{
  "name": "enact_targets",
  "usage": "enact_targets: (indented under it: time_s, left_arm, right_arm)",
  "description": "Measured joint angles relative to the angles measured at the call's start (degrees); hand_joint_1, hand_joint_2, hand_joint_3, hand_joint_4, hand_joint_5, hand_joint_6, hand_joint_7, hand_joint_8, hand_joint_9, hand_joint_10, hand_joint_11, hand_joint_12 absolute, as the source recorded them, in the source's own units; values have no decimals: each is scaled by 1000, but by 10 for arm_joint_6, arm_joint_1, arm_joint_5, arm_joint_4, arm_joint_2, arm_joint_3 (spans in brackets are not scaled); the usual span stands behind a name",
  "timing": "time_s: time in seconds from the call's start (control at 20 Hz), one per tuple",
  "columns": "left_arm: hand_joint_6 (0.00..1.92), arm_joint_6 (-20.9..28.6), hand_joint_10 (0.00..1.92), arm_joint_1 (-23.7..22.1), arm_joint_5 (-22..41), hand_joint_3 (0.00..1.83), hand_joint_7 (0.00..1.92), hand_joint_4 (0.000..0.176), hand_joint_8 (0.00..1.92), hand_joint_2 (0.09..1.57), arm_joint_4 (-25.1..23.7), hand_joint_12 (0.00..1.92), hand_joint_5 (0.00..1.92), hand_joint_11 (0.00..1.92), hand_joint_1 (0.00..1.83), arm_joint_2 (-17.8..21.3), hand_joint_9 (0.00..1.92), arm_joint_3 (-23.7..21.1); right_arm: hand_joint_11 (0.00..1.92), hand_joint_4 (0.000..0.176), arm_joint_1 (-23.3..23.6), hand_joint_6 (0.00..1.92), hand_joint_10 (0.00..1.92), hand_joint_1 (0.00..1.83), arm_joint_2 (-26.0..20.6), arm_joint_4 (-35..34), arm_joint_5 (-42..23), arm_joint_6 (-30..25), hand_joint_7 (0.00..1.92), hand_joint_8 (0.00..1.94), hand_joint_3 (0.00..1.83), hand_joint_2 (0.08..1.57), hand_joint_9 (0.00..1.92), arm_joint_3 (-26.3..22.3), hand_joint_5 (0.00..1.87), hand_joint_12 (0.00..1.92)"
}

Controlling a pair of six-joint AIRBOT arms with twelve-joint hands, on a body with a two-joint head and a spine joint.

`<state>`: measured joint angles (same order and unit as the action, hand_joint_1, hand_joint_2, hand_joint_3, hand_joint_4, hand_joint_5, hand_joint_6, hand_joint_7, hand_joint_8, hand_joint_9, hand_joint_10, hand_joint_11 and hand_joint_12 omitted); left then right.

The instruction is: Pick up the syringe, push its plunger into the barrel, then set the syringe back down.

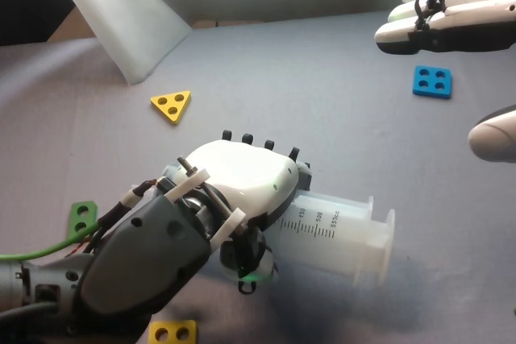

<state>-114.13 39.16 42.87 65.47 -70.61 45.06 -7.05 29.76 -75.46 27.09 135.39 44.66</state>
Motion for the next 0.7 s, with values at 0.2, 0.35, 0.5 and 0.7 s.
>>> enact_targets:
  time_s: [0.2,0.35,0.5,0.7]
  left_arm:
    - [1117,0,1512,1,1,1,786,0,1401,1209,0,1406,748,582,1349,0,741,0]
    - [397,1,816,1,2,0,584,0,555,1062,0,1220,598,220,1250,0,463,0]
    - [7,0,58,1,4,0,399,0,10,926,0,850,378,35,1049,0,384,0]
    - [0,0,0,2,9,0,67,0,1,833,-2,361,70,0,599,0,89,0]
  right_arm:
    - [0,0,0,12,12,0,0,0,0,0,226,9,0,1220,178,0,241,484]
    - [0,0,0,9,10,0,0,0,0,0,206,6,0,1220,156,0,225,416]
    - [0,0,0,2,4,0,0,0,-1,0,199,0,2,1226,153,0,211,395]
    - [0,0,0,2,3,0,0,0,-2,0,190,3,0,1220,149,0,209,399]
